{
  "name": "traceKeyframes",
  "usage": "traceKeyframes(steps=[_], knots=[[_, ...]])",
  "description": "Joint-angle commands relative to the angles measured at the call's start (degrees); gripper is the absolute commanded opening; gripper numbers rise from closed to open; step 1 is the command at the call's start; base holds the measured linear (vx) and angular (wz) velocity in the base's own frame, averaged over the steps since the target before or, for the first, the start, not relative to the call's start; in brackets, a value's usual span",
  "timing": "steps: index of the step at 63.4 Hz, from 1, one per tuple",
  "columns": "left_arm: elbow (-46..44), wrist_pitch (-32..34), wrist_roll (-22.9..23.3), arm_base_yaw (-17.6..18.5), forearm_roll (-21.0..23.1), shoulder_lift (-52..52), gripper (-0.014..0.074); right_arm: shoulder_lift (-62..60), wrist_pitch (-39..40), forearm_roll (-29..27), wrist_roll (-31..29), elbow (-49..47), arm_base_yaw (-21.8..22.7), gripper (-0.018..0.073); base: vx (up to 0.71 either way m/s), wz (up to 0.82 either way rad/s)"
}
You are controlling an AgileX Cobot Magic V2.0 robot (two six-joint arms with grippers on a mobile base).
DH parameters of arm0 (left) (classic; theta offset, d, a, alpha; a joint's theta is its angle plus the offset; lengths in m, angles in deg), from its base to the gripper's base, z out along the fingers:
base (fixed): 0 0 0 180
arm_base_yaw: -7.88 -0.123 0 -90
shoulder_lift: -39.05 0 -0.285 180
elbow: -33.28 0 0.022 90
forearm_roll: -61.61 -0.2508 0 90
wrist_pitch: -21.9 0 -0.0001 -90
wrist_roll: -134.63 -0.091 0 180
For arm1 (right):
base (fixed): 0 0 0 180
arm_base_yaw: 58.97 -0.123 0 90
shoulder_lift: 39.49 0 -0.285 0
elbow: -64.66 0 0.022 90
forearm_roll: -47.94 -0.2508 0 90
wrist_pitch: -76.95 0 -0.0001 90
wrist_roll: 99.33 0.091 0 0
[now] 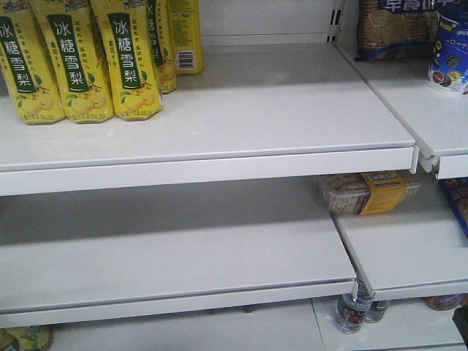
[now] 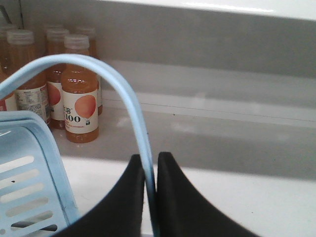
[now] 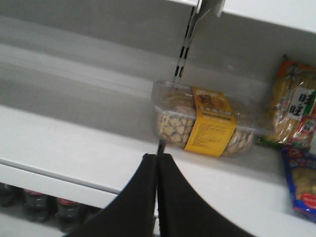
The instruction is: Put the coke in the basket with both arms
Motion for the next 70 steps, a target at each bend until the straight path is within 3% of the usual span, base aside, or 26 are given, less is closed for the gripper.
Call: traceKeyframes(steps=[1,18,29,40,70], knots=[[0.1,9.5,-2.1,0.0,-2.7,-0.3,-0.0006,-1.0,6.2,5.9,2.8,0.9,0.4,-0.0002,0.0,0.0],[0.1,9.5,-2.1,0.0,-2.7,-0.3,-0.0006,-1.8,10.7,7.7,12.5,0.9,6.9,-0.0002,0.0,0.0],[0.1,9.5,-2.1,0.0,-2.7,-0.3,-0.0006,-1.8,10.7,8.0,14.6,0.9,7.2,-0.0002,0.0,0.0],[0.1,9.5,-2.1,0.0,-2.7,-0.3,-0.0006,-1.8,11.3,8.0,20.6,0.9,7.2,-0.0002,0.0,0.0],[0.1,9.5,-2.1,0.0,-2.7,-0.3,-0.0006,-1.8,11.3,8.0,21.0,0.9,7.2,-0.0002,0.0,0.0]])
